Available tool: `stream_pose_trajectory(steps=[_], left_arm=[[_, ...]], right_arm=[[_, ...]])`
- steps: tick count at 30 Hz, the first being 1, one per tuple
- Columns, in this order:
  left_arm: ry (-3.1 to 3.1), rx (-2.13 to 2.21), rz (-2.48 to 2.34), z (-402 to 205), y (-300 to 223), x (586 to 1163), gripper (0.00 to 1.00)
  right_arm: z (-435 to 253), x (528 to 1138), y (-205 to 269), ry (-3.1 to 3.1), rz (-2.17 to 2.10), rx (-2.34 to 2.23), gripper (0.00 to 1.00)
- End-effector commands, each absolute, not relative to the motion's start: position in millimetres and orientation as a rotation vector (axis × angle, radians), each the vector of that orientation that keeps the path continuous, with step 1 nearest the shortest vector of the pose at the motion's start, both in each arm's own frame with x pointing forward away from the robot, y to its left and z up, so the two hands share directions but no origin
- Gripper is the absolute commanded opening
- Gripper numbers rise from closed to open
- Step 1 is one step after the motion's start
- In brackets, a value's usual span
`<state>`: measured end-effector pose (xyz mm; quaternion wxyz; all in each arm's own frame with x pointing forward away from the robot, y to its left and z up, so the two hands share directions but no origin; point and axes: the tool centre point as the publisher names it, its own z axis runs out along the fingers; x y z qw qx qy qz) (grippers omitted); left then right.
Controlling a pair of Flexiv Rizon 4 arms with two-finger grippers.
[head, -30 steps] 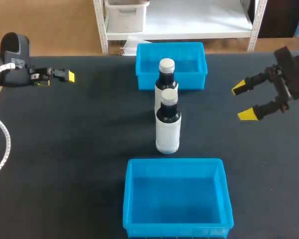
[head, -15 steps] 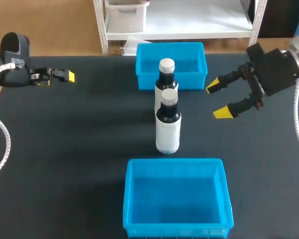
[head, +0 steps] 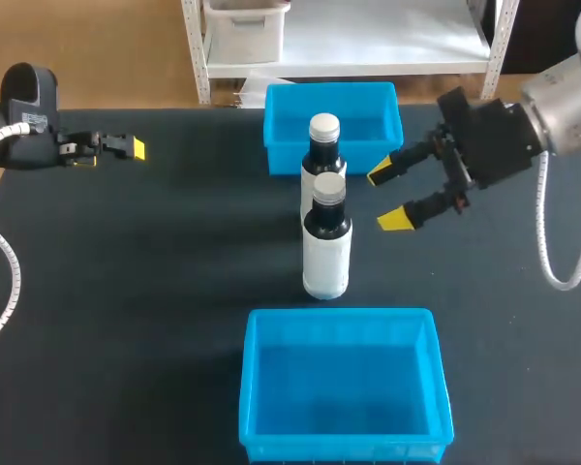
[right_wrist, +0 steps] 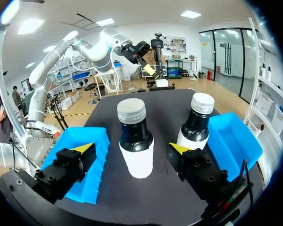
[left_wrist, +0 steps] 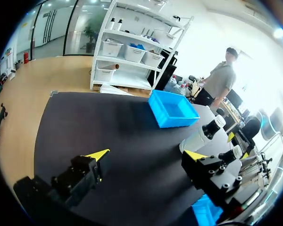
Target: Pick up the bottle, and place it in the far bin if it is heavy, or in the near bin if it is light.
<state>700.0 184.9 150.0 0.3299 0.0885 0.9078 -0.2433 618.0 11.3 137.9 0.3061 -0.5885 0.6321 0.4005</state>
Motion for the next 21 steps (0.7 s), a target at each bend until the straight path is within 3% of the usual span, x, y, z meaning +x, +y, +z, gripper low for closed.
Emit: stream_pose_trajectory(steps=[1, 21], left_arm=[[2.374, 0.231, -0.636, 150.0, 184.9, 700.0, 1.0], [2.374, 0.231, -0.636, 150.0, 184.9, 700.0, 1.0]], right_arm=[[133.2, 621.8, 22.1, 1.661, 1.07, -1.568, 1.0], [126.0, 613.7, 57.8, 1.683, 1.098, -1.583, 1.0]])
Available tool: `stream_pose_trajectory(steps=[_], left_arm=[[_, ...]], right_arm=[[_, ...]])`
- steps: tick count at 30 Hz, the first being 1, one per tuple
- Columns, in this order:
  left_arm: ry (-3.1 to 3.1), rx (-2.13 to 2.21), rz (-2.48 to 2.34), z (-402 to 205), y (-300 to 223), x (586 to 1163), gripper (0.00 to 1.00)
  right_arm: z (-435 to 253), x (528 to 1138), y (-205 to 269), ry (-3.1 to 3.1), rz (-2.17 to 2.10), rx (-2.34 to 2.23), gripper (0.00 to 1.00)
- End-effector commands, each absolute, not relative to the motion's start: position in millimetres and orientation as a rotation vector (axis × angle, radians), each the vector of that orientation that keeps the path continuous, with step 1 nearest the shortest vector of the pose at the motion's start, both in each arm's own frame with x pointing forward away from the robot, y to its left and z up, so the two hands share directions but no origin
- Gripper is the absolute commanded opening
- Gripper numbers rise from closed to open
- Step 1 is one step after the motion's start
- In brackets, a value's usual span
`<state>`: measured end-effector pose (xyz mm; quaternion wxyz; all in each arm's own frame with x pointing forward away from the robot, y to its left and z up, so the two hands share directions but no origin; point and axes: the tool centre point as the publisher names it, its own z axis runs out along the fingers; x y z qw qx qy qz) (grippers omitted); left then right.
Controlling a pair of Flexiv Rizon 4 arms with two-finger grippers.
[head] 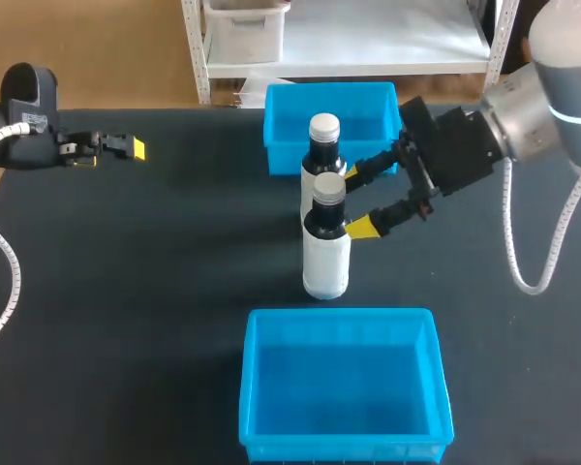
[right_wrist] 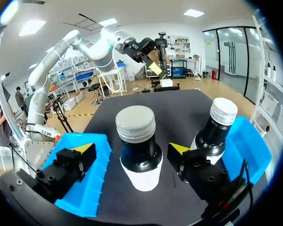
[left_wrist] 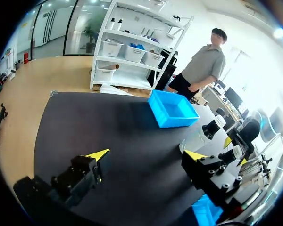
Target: Pick up the bottle, and place it in the far bin if it is heavy, or in the near bin if it is light.
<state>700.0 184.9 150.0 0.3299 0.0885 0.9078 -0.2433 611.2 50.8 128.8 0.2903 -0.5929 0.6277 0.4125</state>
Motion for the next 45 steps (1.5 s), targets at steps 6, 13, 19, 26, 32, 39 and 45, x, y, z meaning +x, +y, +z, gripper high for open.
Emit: stream_pose_trajectory(steps=[6, 13, 19, 26, 32, 39, 45], left_arm=[[2.374, 0.231, -0.636, 150.0, 184.9, 700.0, 1.0], [2.374, 0.231, -0.636, 150.0, 184.9, 700.0, 1.0], [2.374, 0.231, -0.636, 150.0, 184.9, 700.0, 1.0], [2.374, 0.231, -0.636, 150.0, 184.9, 700.0, 1.0], [2.374, 0.231, -0.636, 150.0, 184.9, 700.0, 1.0], [2.374, 0.231, -0.636, 150.0, 184.9, 700.0, 1.0], [2.374, 0.231, -0.636, 150.0, 184.9, 700.0, 1.0]], right_arm=[[127.2, 614.1, 63.8, 1.688, 1.093, -1.575, 1.0], [126.0, 613.0, 69.9, 1.686, 1.094, -1.581, 1.0], [123.2, 611.9, 73.5, 1.647, 1.101, -1.598, 1.0], [122.2, 612.2, 76.1, 1.611, 1.114, -1.606, 1.0], [123.0, 615.6, 78.4, 1.595, 1.118, -1.606, 1.0], [123.2, 618.8, 78.7, 1.589, 1.121, -1.599, 0.71], [121.9, 620.2, 78.7, 1.591, 1.125, -1.598, 0.72]])
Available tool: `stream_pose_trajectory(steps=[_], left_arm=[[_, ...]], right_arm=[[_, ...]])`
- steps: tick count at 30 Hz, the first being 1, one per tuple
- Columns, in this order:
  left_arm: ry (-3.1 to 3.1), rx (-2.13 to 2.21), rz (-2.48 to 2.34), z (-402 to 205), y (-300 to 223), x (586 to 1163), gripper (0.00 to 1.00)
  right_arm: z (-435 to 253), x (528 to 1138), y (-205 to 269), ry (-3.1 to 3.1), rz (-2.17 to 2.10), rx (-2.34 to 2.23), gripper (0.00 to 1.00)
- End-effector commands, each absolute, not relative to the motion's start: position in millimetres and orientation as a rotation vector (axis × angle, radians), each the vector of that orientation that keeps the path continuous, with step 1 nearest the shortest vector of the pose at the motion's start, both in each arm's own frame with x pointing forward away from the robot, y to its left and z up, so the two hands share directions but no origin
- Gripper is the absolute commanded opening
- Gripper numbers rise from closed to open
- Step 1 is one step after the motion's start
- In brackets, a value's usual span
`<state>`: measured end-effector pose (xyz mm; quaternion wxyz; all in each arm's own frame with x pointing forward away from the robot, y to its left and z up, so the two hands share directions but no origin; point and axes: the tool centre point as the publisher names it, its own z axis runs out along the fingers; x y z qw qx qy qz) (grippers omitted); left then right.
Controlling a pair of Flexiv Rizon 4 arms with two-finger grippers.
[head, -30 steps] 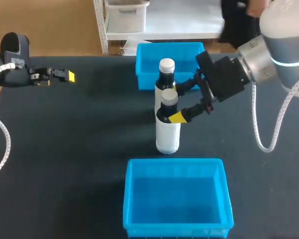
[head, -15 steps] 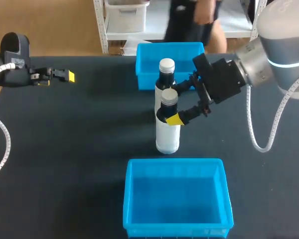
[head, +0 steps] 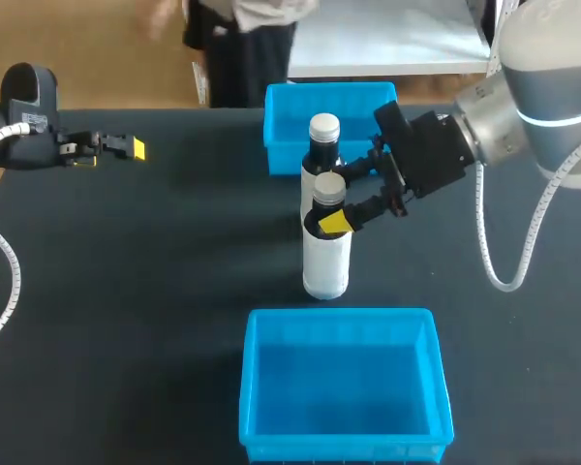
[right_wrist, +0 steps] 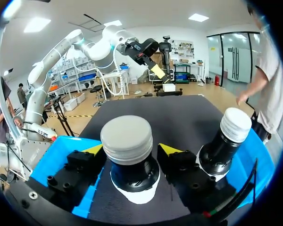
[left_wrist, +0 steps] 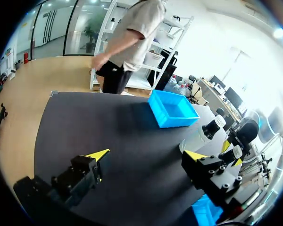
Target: Pick up the bottle, and place it in the far bin if it is heavy, or in the near bin if it is light.
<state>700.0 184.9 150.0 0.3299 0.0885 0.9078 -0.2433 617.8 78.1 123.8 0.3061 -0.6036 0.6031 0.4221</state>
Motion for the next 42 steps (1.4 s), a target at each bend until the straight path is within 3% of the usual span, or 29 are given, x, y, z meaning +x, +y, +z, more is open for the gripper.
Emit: stream_pose_trajectory(steps=[1, 6, 7, 8, 16, 19, 23, 42], left_arm=[[2.374, 0.231, -0.636, 150.0, 184.9, 700.0, 1.0], [2.374, 0.231, -0.636, 150.0, 184.9, 700.0, 1.0], [2.374, 0.231, -0.636, 150.0, 184.9, 700.0, 1.0], [2.374, 0.231, -0.636, 150.0, 184.9, 700.0, 1.0], [2.374, 0.231, -0.636, 150.0, 184.9, 700.0, 1.0], [2.374, 0.231, -0.636, 150.0, 184.9, 700.0, 1.0], [2.374, 0.231, -0.636, 150.0, 184.9, 700.0, 1.0], [2.374, 0.231, -0.636, 150.0, 184.9, 700.0, 1.0]], right_arm=[[121.7, 620.1, 78.6, 1.59, 1.126, -1.599, 0.72], [118.9, 619.6, 78.8, 1.59, 1.137, -1.603, 0.67], [118.6, 619.4, 78.9, 1.591, 1.138, -1.603, 0.63], [118.5, 619.3, 78.9, 1.591, 1.142, -1.603, 0.51], [118.5, 615.4, 79.0, 1.585, 1.151, -1.611, 0.44], [118.5, 614.6, 78.8, 1.585, 1.153, -1.611, 0.36], [119.6, 613.4, 77.3, 1.584, 1.148, -1.611, 0.0], [186.3, 618.9, 32.9, 1.584, 1.022, -1.567, 0.0]])
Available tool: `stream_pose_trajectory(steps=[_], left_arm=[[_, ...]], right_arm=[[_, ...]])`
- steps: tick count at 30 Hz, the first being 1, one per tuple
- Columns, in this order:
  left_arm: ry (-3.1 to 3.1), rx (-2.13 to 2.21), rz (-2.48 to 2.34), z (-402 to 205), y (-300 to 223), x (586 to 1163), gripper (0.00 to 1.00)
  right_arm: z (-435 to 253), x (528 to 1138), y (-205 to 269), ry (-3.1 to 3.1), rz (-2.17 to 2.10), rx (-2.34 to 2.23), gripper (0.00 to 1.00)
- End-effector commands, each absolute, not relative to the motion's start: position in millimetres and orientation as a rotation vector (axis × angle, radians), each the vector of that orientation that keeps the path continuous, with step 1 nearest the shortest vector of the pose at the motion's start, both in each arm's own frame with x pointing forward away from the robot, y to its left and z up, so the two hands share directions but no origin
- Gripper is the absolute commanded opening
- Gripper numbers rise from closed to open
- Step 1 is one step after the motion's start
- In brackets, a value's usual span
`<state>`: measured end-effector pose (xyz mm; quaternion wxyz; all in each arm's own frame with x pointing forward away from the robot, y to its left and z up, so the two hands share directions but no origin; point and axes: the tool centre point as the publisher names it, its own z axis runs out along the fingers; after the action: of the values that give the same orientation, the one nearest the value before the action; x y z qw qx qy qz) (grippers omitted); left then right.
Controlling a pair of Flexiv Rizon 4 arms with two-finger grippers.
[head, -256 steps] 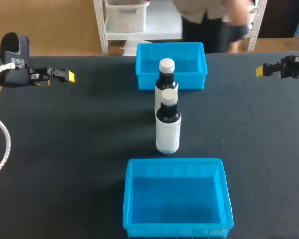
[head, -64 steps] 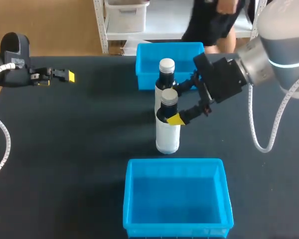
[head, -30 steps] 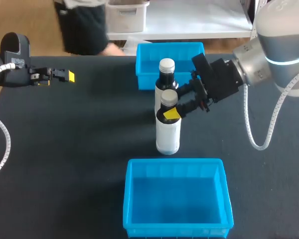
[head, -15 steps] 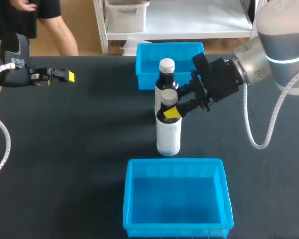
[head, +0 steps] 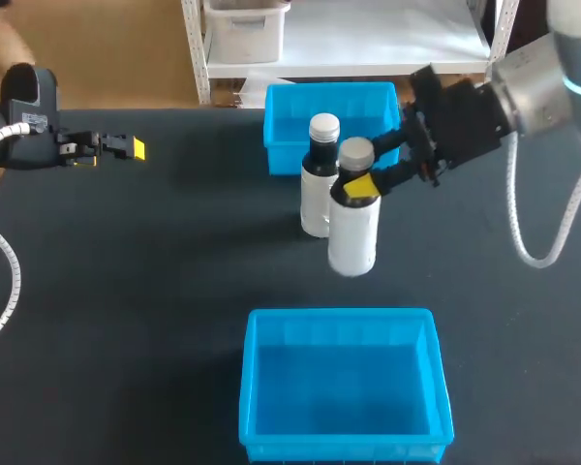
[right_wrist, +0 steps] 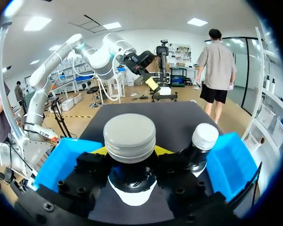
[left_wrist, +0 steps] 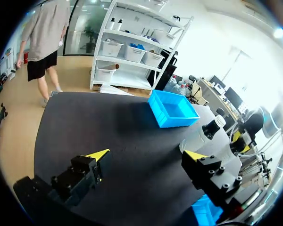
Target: Pick up the bottle, and place it in the far bin if it is heavy, or in the near bin if it is light.
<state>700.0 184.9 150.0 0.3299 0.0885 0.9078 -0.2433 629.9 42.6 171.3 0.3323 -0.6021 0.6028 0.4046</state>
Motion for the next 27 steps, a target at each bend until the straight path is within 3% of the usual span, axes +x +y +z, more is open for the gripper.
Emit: stream_pose_trajectory(steps=[1, 27], left_arm=[[2.374, 0.231, -0.636, 150.0, 184.9, 700.0, 1.0], [2.374, 0.231, -0.636, 150.0, 184.9, 700.0, 1.0]], right_arm=[[189.1, 617.6, 32.7, 1.584, 1.021, -1.568, 0.0], [255.0, 549.4, 43.7, 1.486, 0.997, -1.648, 0.0]])
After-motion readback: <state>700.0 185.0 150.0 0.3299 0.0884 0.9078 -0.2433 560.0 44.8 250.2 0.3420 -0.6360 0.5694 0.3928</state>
